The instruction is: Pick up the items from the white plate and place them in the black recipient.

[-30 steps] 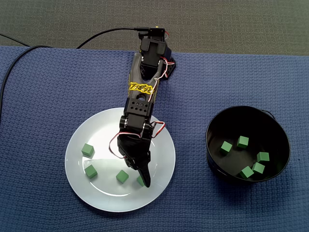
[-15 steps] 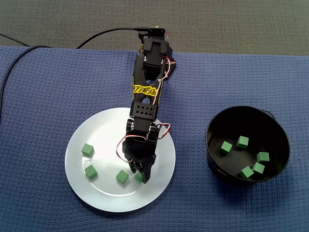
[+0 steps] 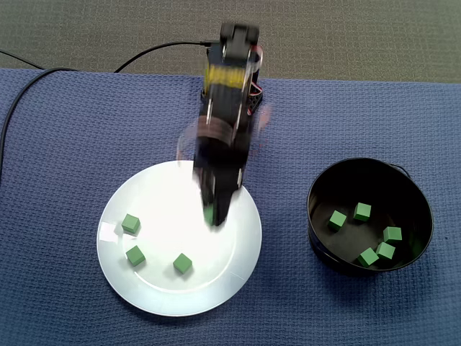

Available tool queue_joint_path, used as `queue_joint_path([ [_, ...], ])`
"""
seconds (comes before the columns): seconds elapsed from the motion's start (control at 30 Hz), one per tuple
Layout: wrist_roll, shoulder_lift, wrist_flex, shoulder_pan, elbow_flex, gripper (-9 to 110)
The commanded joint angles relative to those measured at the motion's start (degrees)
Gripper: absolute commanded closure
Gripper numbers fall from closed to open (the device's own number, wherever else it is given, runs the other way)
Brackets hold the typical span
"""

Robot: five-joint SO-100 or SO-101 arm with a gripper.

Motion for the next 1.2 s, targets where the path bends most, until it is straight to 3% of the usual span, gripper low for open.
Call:
queue_joint_path([
  [0.0, 10.3, 21.4, 4.9, -8.2, -9.5, 102],
  [0.13, 13.1, 25.0, -1.3, -27.0, -5.7, 102],
  [0.3, 10.7, 10.5, -6.5, -43.2, -2.0, 102],
  [0.43, 16.4, -6.9, -14.2, -42.6, 1.0, 102],
  [0.73, 12.1, -22.6, -31.6, -45.5, 17.5, 102],
  [0.77, 12.0, -22.9, -32.1, -45.8, 18.1, 91],
  [0.8, 11.5, -22.9, -32.0, -46.1, 18.5, 70],
  [0.83, 10.5, -22.2, -31.0, -46.3, 18.5, 61],
  [0.93, 10.1, -16.9, -24.5, -45.1, 15.4, 51],
  [1.17, 0.0, 2.2, -1.8, -28.4, -6.6, 55],
])
